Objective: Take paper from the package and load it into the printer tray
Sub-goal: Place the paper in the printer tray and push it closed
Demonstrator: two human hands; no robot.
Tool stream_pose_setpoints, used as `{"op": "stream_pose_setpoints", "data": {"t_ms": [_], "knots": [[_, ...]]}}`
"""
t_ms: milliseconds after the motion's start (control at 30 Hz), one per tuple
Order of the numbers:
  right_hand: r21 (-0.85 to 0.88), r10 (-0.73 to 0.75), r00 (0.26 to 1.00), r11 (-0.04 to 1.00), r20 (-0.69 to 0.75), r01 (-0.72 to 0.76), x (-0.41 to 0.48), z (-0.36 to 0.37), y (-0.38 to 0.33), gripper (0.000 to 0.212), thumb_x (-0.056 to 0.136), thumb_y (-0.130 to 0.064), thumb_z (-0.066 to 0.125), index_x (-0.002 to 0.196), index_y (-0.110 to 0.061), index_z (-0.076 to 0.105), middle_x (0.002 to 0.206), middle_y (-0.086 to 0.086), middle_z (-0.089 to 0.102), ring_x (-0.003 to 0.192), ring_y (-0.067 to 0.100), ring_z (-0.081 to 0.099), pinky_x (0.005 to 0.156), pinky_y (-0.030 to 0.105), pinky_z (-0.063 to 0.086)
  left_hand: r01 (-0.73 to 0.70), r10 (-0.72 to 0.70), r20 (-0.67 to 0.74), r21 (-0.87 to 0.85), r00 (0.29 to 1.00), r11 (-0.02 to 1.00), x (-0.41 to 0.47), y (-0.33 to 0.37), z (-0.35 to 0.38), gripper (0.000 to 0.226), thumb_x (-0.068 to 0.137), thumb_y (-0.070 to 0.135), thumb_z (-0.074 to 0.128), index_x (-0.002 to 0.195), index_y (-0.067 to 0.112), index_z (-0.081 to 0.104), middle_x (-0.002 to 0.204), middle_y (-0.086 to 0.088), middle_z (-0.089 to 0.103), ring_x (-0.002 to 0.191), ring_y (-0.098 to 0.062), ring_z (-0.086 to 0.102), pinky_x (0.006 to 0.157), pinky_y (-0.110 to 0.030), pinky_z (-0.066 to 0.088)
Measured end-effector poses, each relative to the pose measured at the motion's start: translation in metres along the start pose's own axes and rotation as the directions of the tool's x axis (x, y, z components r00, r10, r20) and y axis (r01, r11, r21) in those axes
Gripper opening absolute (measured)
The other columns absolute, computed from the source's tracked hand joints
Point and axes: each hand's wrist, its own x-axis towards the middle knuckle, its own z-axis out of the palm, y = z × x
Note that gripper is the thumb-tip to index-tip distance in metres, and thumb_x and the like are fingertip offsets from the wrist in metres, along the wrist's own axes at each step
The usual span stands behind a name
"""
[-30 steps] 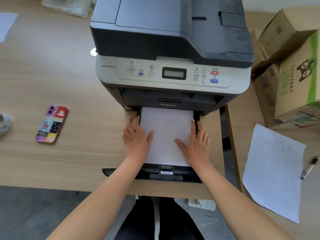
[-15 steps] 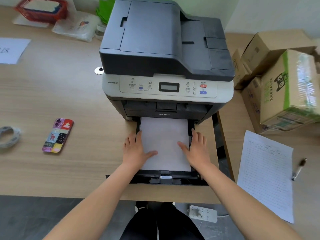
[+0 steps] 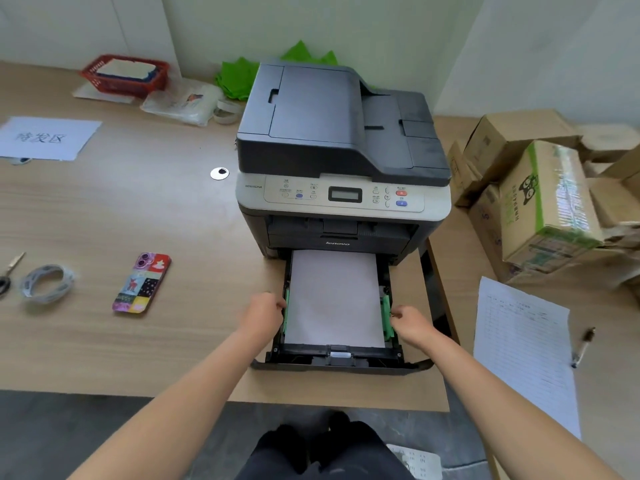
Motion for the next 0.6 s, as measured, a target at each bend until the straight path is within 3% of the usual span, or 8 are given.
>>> {"op": "stream_pose_setpoints", "data": {"t_ms": [67, 133, 200, 300, 367, 433, 500, 600], "knots": [[0.019, 0.028, 1.000, 0.999, -0.013, -0.028, 0.000, 0.006, -0.001, 0.054, 0.096, -0.003, 0.039, 0.148, 0.000, 0.031, 0.147, 0.018, 0.045, 0.103, 0.022, 0.061, 0.085, 0.025, 0.043, -0.019, 0.020, -0.044, 0.013, 0.999, 1.000, -0.005, -0.003, 0.006, 0.041, 0.089, -0.006, 0.043, 0.114, 0.009, 0.072, 0.119, -0.009, 0.059, 0.108, -0.028, 0.056, 0.092, -0.038, 0.051], [0.073, 0.061, 0.997, 0.996, -0.037, -0.058, 0.003, 0.008, -0.002, 0.054, 0.093, -0.004, 0.041, 0.147, 0.000, 0.035, 0.135, 0.021, 0.056, 0.073, 0.014, 0.055, 0.068, 0.025, 0.042, -0.008, 0.004, -0.072, -0.055, 0.997, 0.998, -0.009, -0.004, 0.012, 0.039, 0.088, -0.007, 0.044, 0.113, 0.007, 0.071, 0.117, -0.008, 0.053, 0.105, -0.028, 0.054, 0.091, -0.039, 0.050], [0.091, 0.087, 0.995, 0.992, -0.056, -0.082, 0.005, 0.010, -0.003, 0.050, 0.092, -0.004, 0.041, 0.141, 0.002, 0.042, 0.125, 0.021, 0.061, 0.077, 0.020, 0.056, 0.071, 0.028, 0.045, 0.074, -0.089, -0.074, -0.182, 0.993, 0.981, -0.012, -0.003, 0.014, 0.041, 0.086, -0.006, 0.042, 0.108, 0.010, 0.072, 0.118, -0.005, 0.049, 0.114, -0.027, 0.047, 0.098, -0.039, 0.045], [0.154, 0.123, 0.989, 0.982, -0.085, -0.109, 0.007, 0.011, -0.005, 0.043, 0.089, 0.000, 0.041, 0.131, 0.004, 0.051, 0.125, 0.020, 0.059, 0.107, 0.032, 0.058, 0.089, 0.034, 0.046, 0.245, -0.272, -0.026, -0.361, 0.962, 0.900, -0.016, 0.003, 0.012, 0.052, 0.080, -0.006, 0.034, 0.094, 0.022, 0.075, 0.120, 0.001, 0.041, 0.119, -0.025, 0.033, 0.103, -0.030, 0.032], [0.204, 0.131, 0.987, 0.973, -0.094, -0.110, 0.007, 0.013, -0.010, 0.025, 0.085, 0.005, 0.041, 0.098, -0.001, 0.062, 0.095, 0.017, 0.061, 0.081, 0.026, 0.054, 0.071, 0.030, 0.040, 0.303, -0.325, 0.026, -0.438, 0.945, 0.846, -0.019, 0.007, 0.014, 0.055, 0.080, -0.007, 0.033, 0.095, 0.028, 0.073, 0.122, 0.002, 0.038, 0.111, -0.024, 0.032, 0.090, -0.025, 0.033], [0.220, 0.127, 0.984, 0.970, -0.122, -0.098, 0.008, 0.017, -0.014, 0.030, 0.081, 0.007, 0.039, 0.061, -0.015, 0.038, 0.064, 0.005, 0.036, 0.058, 0.017, 0.031, 0.056, 0.028, 0.021, 0.331, -0.337, 0.076, -0.476, 0.938, 0.815, -0.023, 0.009, 0.016, 0.056, 0.080, -0.007, 0.035, 0.107, 0.026, 0.071, 0.130, 0.001, 0.037, 0.103, -0.021, 0.030, 0.085, -0.027, 0.036], [0.239, 0.132, 0.983, 0.966, -0.131, -0.098, 0.003, 0.016, -0.018, 0.036, 0.080, 0.007, 0.039, 0.058, -0.019, 0.025, 0.061, 0.001, 0.024, 0.055, 0.015, 0.023, 0.054, 0.028, 0.013, 0.336, -0.327, 0.105, -0.485, 0.939, 0.808, -0.025, 0.008, 0.017, 0.057, 0.079, -0.008, 0.037, 0.113, 0.024, 0.069, 0.133, 0.000, 0.036, 0.102, -0.019, 0.030, 0.087, -0.029, 0.037], [0.199, 0.145, 0.981, 0.973, -0.127, -0.118, 0.001, 0.014, -0.017, 0.027, 0.078, 0.004, 0.041, 0.058, -0.013, 0.036, 0.062, 0.003, 0.031, 0.056, 0.017, 0.030, 0.056, 0.028, 0.019, 0.276, -0.261, 0.097, -0.450, 0.961, 0.849, -0.024, 0.008, 0.012, 0.053, 0.079, -0.008, 0.039, 0.113, 0.020, 0.069, 0.134, -0.001, 0.037, 0.111, -0.021, 0.031, 0.096, -0.032, 0.038]]}}
